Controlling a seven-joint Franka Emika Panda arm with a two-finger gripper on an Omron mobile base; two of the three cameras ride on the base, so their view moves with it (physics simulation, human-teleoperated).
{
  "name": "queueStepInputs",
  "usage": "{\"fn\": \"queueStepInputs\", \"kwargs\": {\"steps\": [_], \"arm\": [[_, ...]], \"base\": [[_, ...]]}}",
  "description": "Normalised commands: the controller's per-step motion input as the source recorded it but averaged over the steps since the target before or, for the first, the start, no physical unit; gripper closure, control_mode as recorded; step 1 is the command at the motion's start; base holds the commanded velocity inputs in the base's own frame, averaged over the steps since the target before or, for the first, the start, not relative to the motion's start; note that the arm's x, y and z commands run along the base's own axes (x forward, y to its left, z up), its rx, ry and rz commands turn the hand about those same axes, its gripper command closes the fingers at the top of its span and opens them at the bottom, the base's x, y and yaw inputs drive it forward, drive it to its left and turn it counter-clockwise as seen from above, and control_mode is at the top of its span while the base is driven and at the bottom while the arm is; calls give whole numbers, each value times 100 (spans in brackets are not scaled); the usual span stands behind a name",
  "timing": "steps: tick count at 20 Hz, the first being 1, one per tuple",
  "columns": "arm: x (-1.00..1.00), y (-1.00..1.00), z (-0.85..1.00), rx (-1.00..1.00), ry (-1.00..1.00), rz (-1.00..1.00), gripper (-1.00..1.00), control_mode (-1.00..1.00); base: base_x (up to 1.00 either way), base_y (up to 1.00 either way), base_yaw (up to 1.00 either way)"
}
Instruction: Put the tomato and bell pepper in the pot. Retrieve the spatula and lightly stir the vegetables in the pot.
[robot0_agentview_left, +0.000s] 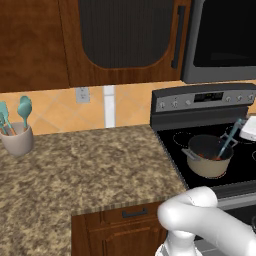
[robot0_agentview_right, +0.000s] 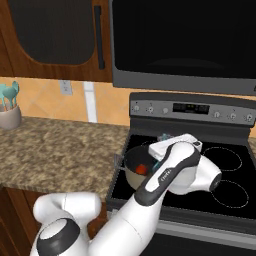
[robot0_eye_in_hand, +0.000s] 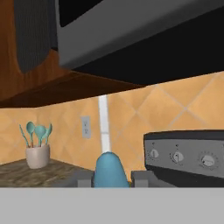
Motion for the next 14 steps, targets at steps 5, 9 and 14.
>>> {"fn": "queueStepInputs", "kwargs": {"steps": [5, 9, 14], "arm": [[0, 59, 0, 4, 14, 0, 100, -100], [3, 34, 6, 5, -12, 2, 100, -100], [3, 7, 9, 3, -36, 7, 100, -100]], "base": [[0, 0, 0], [0, 0, 0], [0, 0, 0]]}}
